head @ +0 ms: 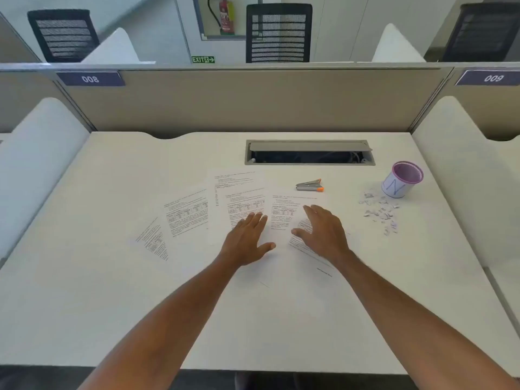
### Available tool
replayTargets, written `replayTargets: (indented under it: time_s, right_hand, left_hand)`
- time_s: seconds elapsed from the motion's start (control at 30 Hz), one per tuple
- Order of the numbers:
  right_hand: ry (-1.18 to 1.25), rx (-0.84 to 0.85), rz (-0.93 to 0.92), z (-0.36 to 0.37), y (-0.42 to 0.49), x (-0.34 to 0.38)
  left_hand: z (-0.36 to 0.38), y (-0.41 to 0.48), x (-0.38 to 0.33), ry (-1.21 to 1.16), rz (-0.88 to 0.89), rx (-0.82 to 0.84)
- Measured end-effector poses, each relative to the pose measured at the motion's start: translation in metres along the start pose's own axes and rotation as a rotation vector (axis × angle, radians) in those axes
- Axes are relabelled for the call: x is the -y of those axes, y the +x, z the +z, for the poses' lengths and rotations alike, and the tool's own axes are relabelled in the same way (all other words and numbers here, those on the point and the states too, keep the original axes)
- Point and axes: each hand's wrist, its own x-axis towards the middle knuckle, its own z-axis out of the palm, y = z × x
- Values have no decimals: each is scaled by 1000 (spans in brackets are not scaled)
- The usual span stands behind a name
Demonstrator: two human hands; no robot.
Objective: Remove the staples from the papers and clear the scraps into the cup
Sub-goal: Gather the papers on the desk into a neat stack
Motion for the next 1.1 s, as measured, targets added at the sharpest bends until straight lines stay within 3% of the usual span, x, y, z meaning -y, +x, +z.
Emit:
replayTargets:
  time_s: [0.33,1.1]
  right_hand:
    - [-84,88,236,40,-17,-16]
    - [-14,264,-26,54,19,-30]
  left_hand:
    - [38,-8,6,-12,-36,95]
    - [53,-2,29,-53,45,122]
